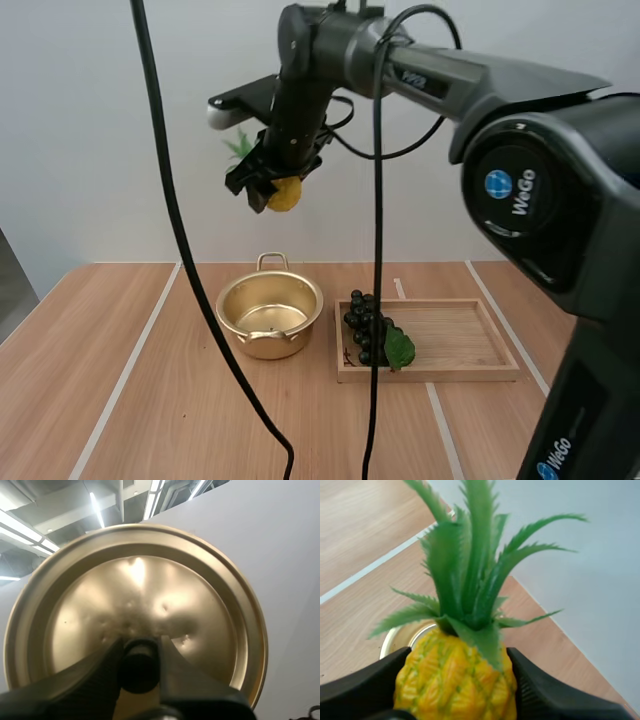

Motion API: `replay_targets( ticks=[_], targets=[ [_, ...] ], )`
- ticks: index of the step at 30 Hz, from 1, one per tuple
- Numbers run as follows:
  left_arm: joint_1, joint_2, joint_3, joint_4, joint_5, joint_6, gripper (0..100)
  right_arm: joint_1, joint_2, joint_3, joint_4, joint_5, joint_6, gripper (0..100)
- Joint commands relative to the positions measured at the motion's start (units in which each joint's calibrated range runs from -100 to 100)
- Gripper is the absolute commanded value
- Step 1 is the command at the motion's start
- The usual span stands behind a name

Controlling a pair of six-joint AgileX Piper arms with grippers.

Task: Open the pot, put the pineapple inside, and close it

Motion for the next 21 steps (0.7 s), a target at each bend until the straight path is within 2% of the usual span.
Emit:
replay_targets(
  ticks=[1,12,21],
  targets=[
    [0.08,-0.9,-0.6,0.8,-0.1,0.5,0,0.6,2.6,-0.3,1.1,0.2,0.3,0],
    [0.08,-0.9,-0.6,3.6,3.6,0.5,0,0.6,8.8,4.5,0.2,0.2,-0.4,0],
    [0.08,-0.9,-0.6,7.5,4.2,0.5,0,0.6,9.1,15.8,1.1,-2.6,-3.0,0]
  ],
)
